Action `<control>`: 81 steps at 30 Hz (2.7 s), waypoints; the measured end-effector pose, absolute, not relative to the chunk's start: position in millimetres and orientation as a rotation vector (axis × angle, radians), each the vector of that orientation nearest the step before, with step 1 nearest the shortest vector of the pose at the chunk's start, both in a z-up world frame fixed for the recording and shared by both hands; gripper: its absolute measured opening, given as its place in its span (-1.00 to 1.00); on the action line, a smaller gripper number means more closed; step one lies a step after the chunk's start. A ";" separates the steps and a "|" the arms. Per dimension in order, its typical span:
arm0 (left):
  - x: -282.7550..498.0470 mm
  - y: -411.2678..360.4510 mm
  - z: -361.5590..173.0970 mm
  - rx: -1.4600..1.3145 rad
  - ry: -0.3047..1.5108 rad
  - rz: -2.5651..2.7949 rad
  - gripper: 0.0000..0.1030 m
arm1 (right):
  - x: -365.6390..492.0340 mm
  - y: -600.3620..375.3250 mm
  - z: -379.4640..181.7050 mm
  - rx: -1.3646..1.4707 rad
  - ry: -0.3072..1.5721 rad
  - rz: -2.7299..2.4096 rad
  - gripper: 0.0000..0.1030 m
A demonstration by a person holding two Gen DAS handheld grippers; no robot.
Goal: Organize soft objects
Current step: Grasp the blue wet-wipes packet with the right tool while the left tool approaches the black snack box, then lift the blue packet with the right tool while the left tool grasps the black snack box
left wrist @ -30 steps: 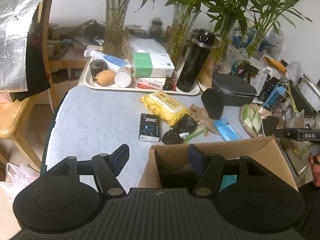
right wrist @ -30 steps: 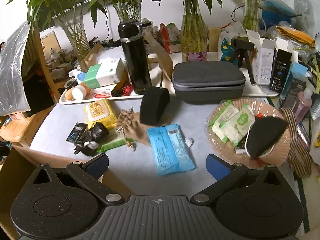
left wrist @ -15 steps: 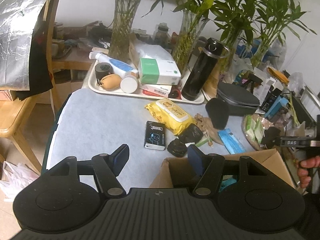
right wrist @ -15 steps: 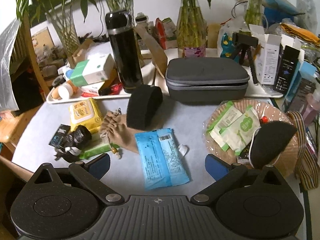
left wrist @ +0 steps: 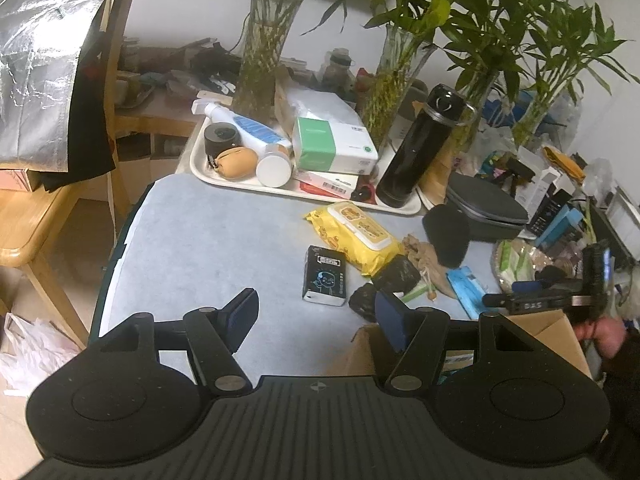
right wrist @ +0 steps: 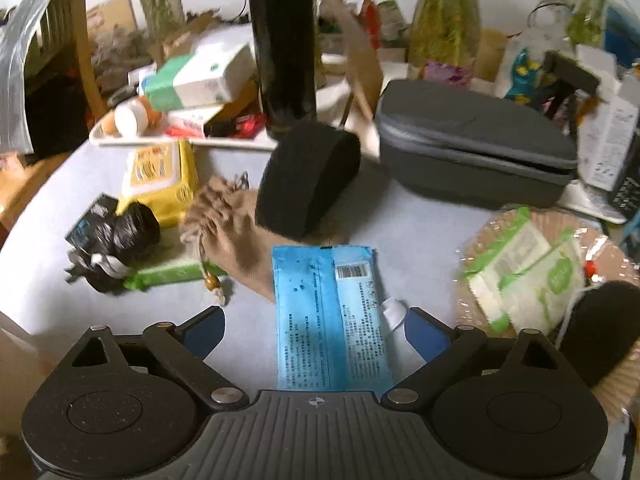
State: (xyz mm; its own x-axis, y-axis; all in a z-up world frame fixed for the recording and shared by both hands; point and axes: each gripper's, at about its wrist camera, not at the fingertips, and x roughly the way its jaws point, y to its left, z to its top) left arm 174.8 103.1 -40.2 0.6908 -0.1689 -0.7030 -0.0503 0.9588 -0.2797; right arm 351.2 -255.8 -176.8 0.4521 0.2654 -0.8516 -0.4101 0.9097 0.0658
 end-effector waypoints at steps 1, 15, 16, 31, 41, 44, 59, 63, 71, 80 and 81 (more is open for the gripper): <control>175.2 104.2 -40.6 -0.290 0.809 -0.066 0.24 | 355.1 -256.0 -182.2 -0.159 1.029 0.424 0.87; 180.1 115.3 -47.2 -0.306 0.821 -0.050 0.24 | 376.1 -256.2 -221.0 -0.227 1.070 0.439 0.52; 180.7 115.7 -47.4 -0.307 0.821 -0.048 0.24 | 375.9 -255.7 -219.9 -0.229 1.065 0.432 0.41; 190.2 111.7 -38.9 -0.316 0.801 -0.048 0.24 | 363.6 -276.2 -164.6 -0.060 0.997 0.413 0.30; 204.8 104.9 -30.4 -0.275 0.798 -0.076 0.24 | 347.6 -301.9 -125.5 0.156 0.933 0.395 0.30; 217.0 105.0 -34.3 -0.252 0.825 -0.093 0.24 | 340.5 -298.5 -120.8 0.131 0.929 0.367 0.30; 306.6 93.5 -109.8 -0.098 1.012 -0.244 0.24 | 322.4 -285.2 -116.0 0.023 0.900 0.332 0.30; 326.7 83.1 -131.0 -0.083 1.053 -0.286 0.24 | 324.3 -286.0 -119.4 0.020 0.907 0.330 0.30; 349.9 64.4 -164.5 -0.055 1.119 -0.341 0.24 | 327.0 -285.4 -122.5 0.028 0.916 0.326 0.30; 349.3 40.7 -179.4 0.128 1.106 -0.313 -0.03 | 327.8 -281.3 -120.5 0.019 0.917 0.330 0.30; 349.5 42.0 -178.9 0.127 1.110 -0.310 -0.04 | 327.4 -281.2 -119.8 0.019 0.916 0.331 0.30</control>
